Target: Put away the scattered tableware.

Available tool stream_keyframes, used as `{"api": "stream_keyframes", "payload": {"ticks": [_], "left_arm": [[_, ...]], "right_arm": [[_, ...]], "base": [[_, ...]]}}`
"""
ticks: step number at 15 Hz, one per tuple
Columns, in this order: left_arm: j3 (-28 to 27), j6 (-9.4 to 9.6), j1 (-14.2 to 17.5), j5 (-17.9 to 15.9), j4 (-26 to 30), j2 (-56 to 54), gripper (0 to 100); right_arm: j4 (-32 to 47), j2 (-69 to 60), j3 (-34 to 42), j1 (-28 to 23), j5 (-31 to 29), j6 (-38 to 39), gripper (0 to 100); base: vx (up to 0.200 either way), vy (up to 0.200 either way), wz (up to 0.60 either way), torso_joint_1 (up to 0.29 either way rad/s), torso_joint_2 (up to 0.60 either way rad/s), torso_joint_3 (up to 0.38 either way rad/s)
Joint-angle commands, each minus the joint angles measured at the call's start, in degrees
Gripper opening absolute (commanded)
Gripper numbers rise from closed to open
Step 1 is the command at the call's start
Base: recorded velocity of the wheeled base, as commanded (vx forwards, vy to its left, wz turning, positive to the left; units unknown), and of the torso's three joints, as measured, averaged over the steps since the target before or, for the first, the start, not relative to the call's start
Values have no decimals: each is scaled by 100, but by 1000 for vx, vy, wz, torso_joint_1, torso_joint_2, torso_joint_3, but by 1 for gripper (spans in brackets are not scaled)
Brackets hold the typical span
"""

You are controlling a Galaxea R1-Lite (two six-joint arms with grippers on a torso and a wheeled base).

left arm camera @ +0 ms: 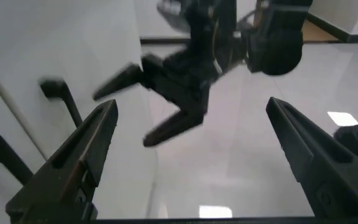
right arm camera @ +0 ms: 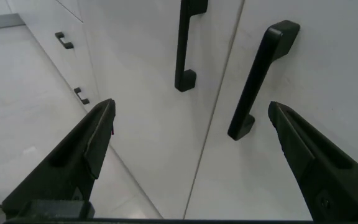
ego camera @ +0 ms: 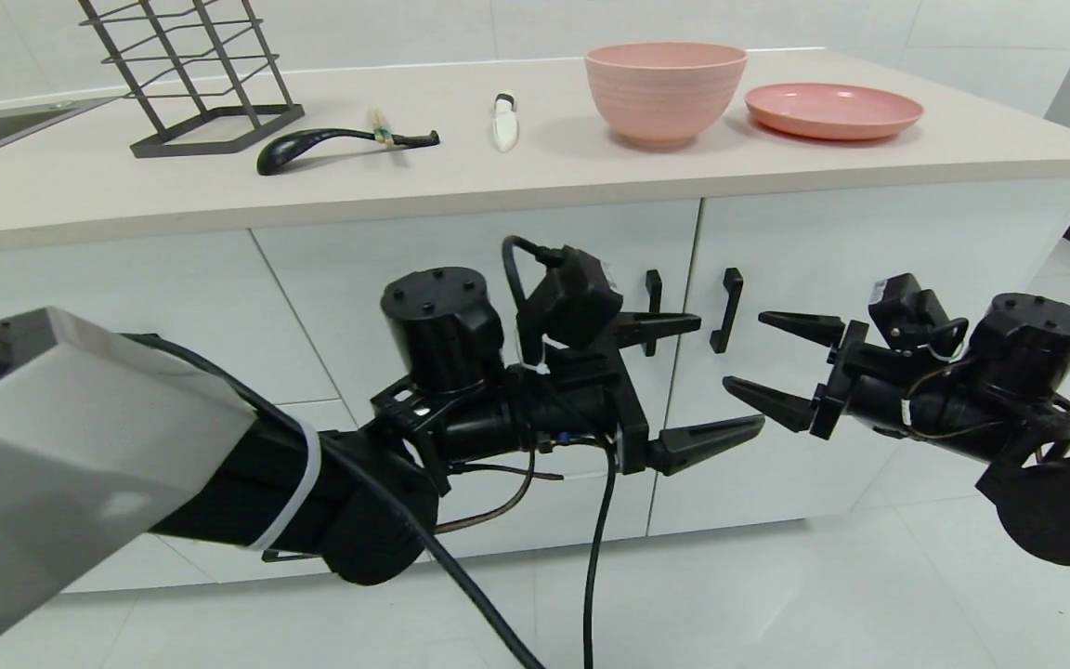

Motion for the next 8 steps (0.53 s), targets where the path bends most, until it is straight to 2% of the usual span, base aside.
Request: {"api": "stream_keyframes", "payload": {"ticks": [1,2,3,4,5,6,7,8], "left_arm": [[-737,63,8,-1,846,132,100],[-1036,151,26,8,1206,141,100],[-1265,388,34,26,1540,176,100],[-1326,546,34,26,1698,203,100],[-1396,1056,61,87,2147,229,100],[-1405,1179,78,140,2287,229,100],[-1405,1188,96,175,2314,229,100],[-1511,1205,175,570,2314,326,100]], "right_arm": [[-8,401,-422,39,1,-3,100],[-17,481,-527,39,9,-3,100],[-17,542,-562,30,9,-3,100],[-17,577,-571,30,9,-3,100],[-26,683,-632,30,9,-12,100],[-35,779,-782,30,9,-12,100],[-35,832,-887,30,18,-12,100],[-44,938,-1177,39,168,5,100]], "base": [[0,0,0,0,0,0],[0,0,0,0,0,0],[0,0,0,0,0,0],[0,0,0,0,0,0],[0,0,0,0,0,0],[0,0,0,0,0,0],[0,0,0,0,0,0],[0,0,0,0,0,0]]}}
